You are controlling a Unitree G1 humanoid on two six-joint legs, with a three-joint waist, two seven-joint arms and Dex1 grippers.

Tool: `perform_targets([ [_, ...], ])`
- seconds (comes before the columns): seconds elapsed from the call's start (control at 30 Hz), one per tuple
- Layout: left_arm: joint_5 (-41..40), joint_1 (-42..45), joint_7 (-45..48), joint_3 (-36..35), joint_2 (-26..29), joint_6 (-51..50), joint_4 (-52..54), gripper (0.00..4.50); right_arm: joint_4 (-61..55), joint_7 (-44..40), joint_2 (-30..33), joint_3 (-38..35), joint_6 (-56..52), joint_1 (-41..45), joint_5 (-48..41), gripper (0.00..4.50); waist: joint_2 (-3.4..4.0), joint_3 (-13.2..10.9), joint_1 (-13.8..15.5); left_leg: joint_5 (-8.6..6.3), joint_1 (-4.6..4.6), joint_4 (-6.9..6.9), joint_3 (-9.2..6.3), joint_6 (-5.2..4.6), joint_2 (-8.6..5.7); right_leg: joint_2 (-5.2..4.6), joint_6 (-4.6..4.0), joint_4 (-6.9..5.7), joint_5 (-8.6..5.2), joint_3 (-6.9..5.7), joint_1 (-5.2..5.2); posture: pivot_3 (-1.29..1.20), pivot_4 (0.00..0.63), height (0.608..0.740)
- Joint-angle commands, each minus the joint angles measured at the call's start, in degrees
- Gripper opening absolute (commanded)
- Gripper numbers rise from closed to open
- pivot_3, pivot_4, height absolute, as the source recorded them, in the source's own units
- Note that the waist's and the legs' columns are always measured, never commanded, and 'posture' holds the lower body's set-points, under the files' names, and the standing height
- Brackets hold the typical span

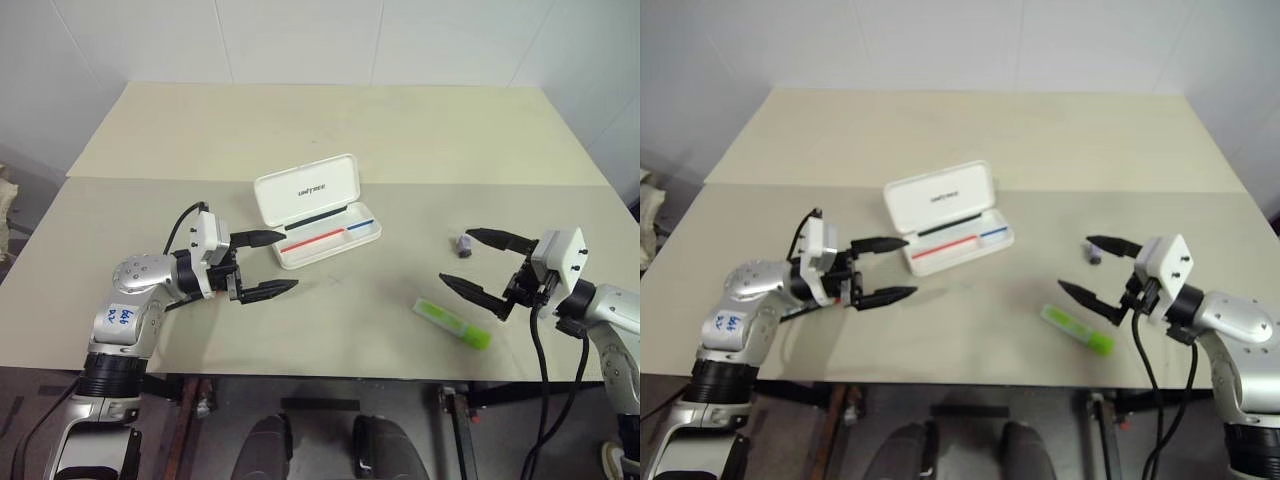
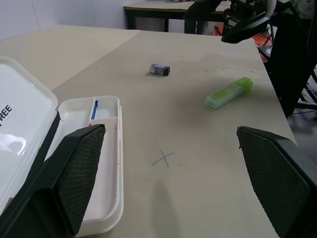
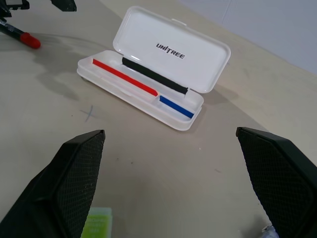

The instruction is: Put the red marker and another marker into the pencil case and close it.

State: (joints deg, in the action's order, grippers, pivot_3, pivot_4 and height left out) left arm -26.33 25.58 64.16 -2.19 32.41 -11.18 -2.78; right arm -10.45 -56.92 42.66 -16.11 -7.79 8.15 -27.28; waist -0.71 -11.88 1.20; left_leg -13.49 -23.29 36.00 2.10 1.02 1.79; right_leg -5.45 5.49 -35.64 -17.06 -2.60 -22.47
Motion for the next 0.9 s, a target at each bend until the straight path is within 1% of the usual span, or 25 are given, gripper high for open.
perform_targets([
  [0.03, 0.0, -0.4, 0.0, -0.5, 0.6, 0.6, 2.1, 4.46, -1.4, 0.3, 0.5, -0.2, -0.1, 2.1, -0.8, 4.50, 0.00, 0.0, 0.0, 0.00, 0.00, 0.00, 0.00, 0.00, 0.00, 0.00, 0.00, 0.00, 0.00, 0.00, 0.00, 0.00, 0.150, 0.740],
  [0.4, 1.2, -0.6, -0.6, -0.1, 0.5, 1.5, 1.2, 4.46, -2.4, 0.9, -1.1, 2.4, -0.8, 3.7, -0.8, 4.50, 0.00, 0.0, 0.0, 0.00, -0.01, 0.01, 0.00, -0.01, -0.01, 0.00, 0.01, 0.00, 0.00, 0.00, -0.01, 0.00, 0.150, 0.740],
  [0.5, 2.0, -0.6, -0.2, -0.2, 1.3, 2.1, 0.4, 3.82, -2.3, 1.1, -2.1, 3.4, -0.3, 4.0, -0.3, 4.50, 0.00, 0.0, 0.0, 0.00, -0.01, 0.01, 0.01, -0.01, 0.00, 0.00, 0.00, 0.00, 0.01, 0.00, -0.01, 0.00, 0.150, 0.740],
  [0.63, 4.0, -0.2, -0.9, 1.0, 1.5, 2.0, -0.3, 2.45, -2.2, 1.6, -3.8, 4.4, 0.6, 4.1, 0.0, 4.50, 0.00, 0.0, 0.0, 0.00, -0.01, -0.02, 0.01, 0.00, 0.02, 0.02, -0.01, 0.00, 0.00, 0.00, -0.04, 0.00, 0.150, 0.740],
  [0.9, 8.1, 3.5, -2.6, 3.5, 0.7, 1.4, -5.8, 2.45, -8.3, 4.4, -6.0, 6.1, -0.9, 1.4, -0.1, 4.50, 0.00, 0.0, 0.2, -0.01, -0.02, 0.01, 0.01, -0.01, -0.01, 0.00, 0.00, -0.01, 0.01, 0.00, -0.04, 0.00, 0.150, 0.740],
])
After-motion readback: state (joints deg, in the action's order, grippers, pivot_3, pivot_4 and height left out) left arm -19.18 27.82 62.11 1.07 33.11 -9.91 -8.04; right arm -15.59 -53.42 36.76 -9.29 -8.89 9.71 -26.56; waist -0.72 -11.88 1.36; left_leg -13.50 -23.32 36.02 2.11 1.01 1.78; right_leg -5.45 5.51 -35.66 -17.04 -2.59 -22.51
